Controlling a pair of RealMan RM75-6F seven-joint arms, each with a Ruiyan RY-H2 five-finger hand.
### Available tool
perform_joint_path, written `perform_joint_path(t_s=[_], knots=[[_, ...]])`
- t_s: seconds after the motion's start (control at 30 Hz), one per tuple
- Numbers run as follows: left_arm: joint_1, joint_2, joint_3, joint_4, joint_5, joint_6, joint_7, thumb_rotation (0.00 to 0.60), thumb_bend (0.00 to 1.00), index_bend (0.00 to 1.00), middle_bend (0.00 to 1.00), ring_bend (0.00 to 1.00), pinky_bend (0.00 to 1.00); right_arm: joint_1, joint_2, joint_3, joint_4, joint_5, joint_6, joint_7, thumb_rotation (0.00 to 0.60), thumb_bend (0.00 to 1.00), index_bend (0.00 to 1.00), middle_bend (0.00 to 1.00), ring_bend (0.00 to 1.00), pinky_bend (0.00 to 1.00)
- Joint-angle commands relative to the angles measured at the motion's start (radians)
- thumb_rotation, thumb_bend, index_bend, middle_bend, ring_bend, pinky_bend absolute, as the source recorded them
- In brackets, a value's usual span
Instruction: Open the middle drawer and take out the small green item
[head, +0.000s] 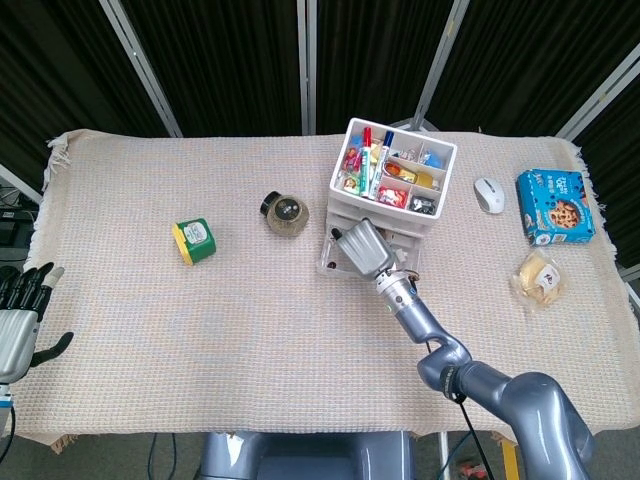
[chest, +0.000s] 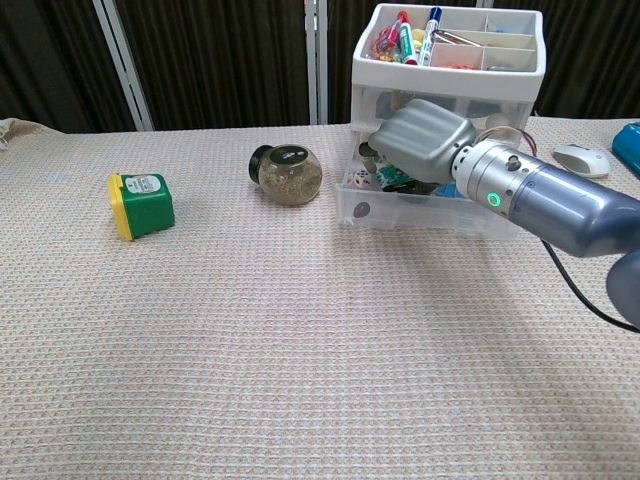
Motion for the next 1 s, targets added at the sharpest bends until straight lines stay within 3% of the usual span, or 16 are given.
perform_joint_path(t_s=[0.03, 0.43, 0.67, 1.0], knots=[[0.0, 0.0, 0.0, 0.001, 0.0, 0.0, 0.0, 0.6, 0.28, 0.0, 0.0, 0.0, 0.0, -0.001, 0.0, -0.001, -0.001, -0.003, 0.002, 0.001, 0.6, 0.3, 0.47, 1.0, 0.99, 0.69], [-0.001, -0.001, -0.001, 0.001, -0.001, 0.0, 0.004, 0.6, 0.28, 0.0, 0.0, 0.0, 0.0, -0.021, 0.052, -0.013, -0.092, -0.047, 0.052, -0.021, 0.6, 0.32, 0.53, 1.0, 0.99, 0.69], [0.0, -0.003, -0.001, 0.0, -0.002, 0.002, 0.01, 0.6, 0.28, 0.0, 0.0, 0.0, 0.0, -0.052, 0.134, -0.017, -0.218, -0.074, 0.112, -0.075, 0.6, 0.32, 0.54, 1.0, 0.99, 0.69], [0.0, -0.004, -0.003, -0.005, -0.006, 0.002, 0.025, 0.6, 0.28, 0.0, 0.0, 0.0, 0.0, -0.118, 0.329, -0.007, -0.48, -0.097, 0.202, -0.185, 0.6, 0.32, 0.55, 1.0, 0.99, 0.69]])
